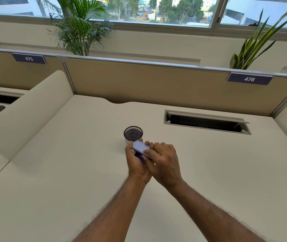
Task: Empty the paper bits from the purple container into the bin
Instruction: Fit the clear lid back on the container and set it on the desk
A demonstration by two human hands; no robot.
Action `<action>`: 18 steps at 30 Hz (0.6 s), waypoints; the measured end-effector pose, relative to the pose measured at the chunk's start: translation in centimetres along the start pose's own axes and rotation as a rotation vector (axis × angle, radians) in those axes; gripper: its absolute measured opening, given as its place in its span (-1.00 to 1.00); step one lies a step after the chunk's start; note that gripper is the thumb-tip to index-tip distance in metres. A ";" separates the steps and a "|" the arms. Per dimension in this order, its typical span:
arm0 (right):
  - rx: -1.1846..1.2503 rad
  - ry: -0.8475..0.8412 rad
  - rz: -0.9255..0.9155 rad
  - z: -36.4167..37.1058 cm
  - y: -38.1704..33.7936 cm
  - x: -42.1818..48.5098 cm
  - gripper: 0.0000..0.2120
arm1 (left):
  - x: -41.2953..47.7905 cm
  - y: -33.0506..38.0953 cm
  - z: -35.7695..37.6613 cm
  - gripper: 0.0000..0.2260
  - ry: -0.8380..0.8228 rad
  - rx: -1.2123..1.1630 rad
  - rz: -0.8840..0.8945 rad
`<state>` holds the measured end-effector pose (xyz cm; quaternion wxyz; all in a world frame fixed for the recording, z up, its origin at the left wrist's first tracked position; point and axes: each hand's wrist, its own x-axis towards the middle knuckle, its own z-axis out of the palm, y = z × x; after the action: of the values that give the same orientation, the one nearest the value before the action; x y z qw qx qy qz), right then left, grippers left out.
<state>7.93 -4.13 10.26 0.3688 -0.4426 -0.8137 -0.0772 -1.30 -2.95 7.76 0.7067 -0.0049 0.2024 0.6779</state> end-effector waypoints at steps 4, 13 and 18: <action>-0.059 0.018 -0.052 0.1 0.0 0.2 -0.94 | 0.1 0.0 -0.1 -0.56 -0.003 0.024 -0.009; 0.175 -0.177 0.148 -0.1 1.6 -0.5 -0.75 | 0.5 0.3 -0.4 -0.51 0.015 0.107 -0.032; 0.629 -0.139 0.819 -0.3 2.8 -1.1 -0.81 | 0.9 0.9 0.0 -0.59 0.057 0.171 0.016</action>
<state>10.66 -3.32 9.17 0.4290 -0.5966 -0.5802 0.3513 -2.15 -1.96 7.74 0.6930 0.0377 0.2799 0.6633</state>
